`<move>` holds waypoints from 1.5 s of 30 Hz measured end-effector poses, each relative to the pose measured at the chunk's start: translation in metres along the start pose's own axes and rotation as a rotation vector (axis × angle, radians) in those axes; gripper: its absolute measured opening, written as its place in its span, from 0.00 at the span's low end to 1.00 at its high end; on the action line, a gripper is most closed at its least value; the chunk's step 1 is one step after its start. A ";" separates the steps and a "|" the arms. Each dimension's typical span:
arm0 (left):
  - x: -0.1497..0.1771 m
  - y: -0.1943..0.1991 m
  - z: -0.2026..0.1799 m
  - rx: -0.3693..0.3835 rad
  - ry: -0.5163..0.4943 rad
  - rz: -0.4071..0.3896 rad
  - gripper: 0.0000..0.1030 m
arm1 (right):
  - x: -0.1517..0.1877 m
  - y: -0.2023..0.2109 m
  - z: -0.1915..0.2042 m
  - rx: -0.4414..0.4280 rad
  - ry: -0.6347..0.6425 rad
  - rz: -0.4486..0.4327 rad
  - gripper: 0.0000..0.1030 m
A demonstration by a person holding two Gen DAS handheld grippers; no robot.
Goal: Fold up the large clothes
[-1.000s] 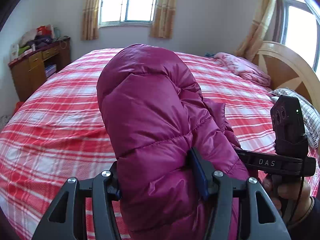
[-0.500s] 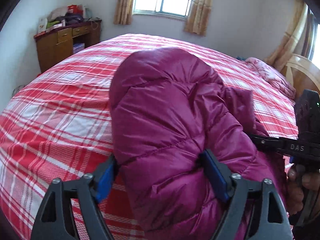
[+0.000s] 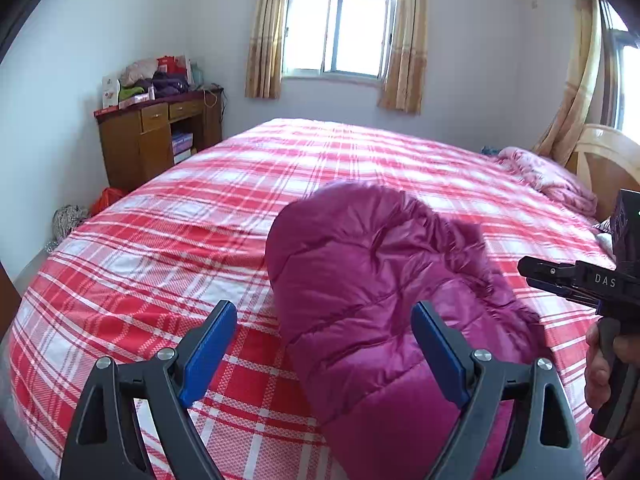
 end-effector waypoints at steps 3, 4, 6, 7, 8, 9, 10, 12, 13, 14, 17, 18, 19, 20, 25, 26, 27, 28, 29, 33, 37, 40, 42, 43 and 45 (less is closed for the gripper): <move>-0.006 0.018 -0.005 0.022 -0.007 -0.028 0.87 | 0.005 0.023 0.020 0.016 0.048 -0.045 0.70; -0.007 0.024 -0.007 0.025 -0.010 -0.038 0.87 | 0.008 0.029 0.025 0.021 0.067 -0.057 0.71; -0.010 0.034 -0.008 0.032 -0.015 -0.062 0.87 | 0.011 0.039 0.036 0.030 0.101 -0.072 0.72; -0.012 0.040 -0.009 0.036 -0.015 -0.072 0.87 | 0.014 0.045 0.043 0.038 0.120 -0.082 0.73; -0.013 0.044 -0.009 0.039 -0.013 -0.079 0.87 | 0.012 0.047 0.047 0.045 0.133 -0.089 0.73; -0.015 0.048 -0.009 0.042 -0.010 -0.085 0.87 | 0.014 0.051 0.053 0.055 0.151 -0.099 0.74; -0.016 0.052 -0.009 0.048 -0.005 -0.091 0.87 | 0.015 0.054 0.058 0.064 0.165 -0.109 0.75; -0.018 0.057 -0.008 0.055 0.002 -0.101 0.87 | 0.018 0.062 0.065 0.078 0.188 -0.127 0.77; -0.019 0.059 -0.007 0.057 0.006 -0.106 0.87 | 0.019 0.065 0.068 0.077 0.194 -0.132 0.78; -0.020 0.061 -0.006 0.062 0.010 -0.108 0.87 | 0.019 0.067 0.070 0.076 0.197 -0.136 0.78; -0.022 0.066 -0.005 0.079 0.023 -0.114 0.87 | 0.020 0.073 0.074 0.074 0.198 -0.144 0.79; -0.023 0.067 -0.005 0.081 0.026 -0.118 0.87 | 0.021 0.075 0.076 0.074 0.199 -0.146 0.79; -0.023 0.069 -0.005 0.084 0.027 -0.122 0.87 | 0.021 0.076 0.077 0.074 0.200 -0.147 0.79; -0.023 0.071 -0.005 0.086 0.027 -0.126 0.87 | 0.023 0.077 0.078 0.073 0.202 -0.147 0.79; -0.025 0.078 -0.008 0.092 0.019 -0.143 0.87 | 0.026 0.081 0.084 0.071 0.212 -0.151 0.79; -0.025 0.078 -0.008 0.094 0.019 -0.145 0.87 | 0.027 0.082 0.085 0.070 0.215 -0.153 0.79; -0.025 0.079 -0.008 0.095 0.020 -0.146 0.87 | 0.027 0.083 0.086 0.070 0.216 -0.154 0.79; -0.025 0.079 -0.008 0.094 0.019 -0.147 0.87 | 0.028 0.084 0.086 0.069 0.217 -0.155 0.79; -0.025 0.080 -0.008 0.094 0.019 -0.148 0.87 | 0.028 0.085 0.086 0.068 0.216 -0.157 0.79; -0.025 0.080 -0.008 0.095 0.021 -0.149 0.87 | 0.029 0.086 0.086 0.067 0.214 -0.162 0.81; -0.025 0.080 -0.008 0.092 0.019 -0.146 0.87 | 0.030 0.085 0.084 0.067 0.210 -0.159 0.81; -0.024 0.078 -0.008 0.082 0.016 -0.142 0.87 | 0.031 0.086 0.084 0.064 0.209 -0.158 0.81; -0.024 0.077 -0.008 0.070 0.014 -0.132 0.88 | 0.031 0.086 0.084 0.064 0.211 -0.158 0.81; -0.024 0.076 -0.008 0.058 0.015 -0.125 0.88 | 0.031 0.086 0.084 0.063 0.212 -0.158 0.81; -0.025 0.074 -0.007 0.039 0.016 -0.119 0.88 | 0.031 0.087 0.085 0.064 0.214 -0.160 0.81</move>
Point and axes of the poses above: each gripper's, at about its wrist camera, not at the fingertips, and y roughly against the way its jaws point, z to its left, x to its underside, the point moved 3 cm from there along -y, roughly the way its jaws point, and after that the axes turned 4 degrees about z, right-handed, at the moved point
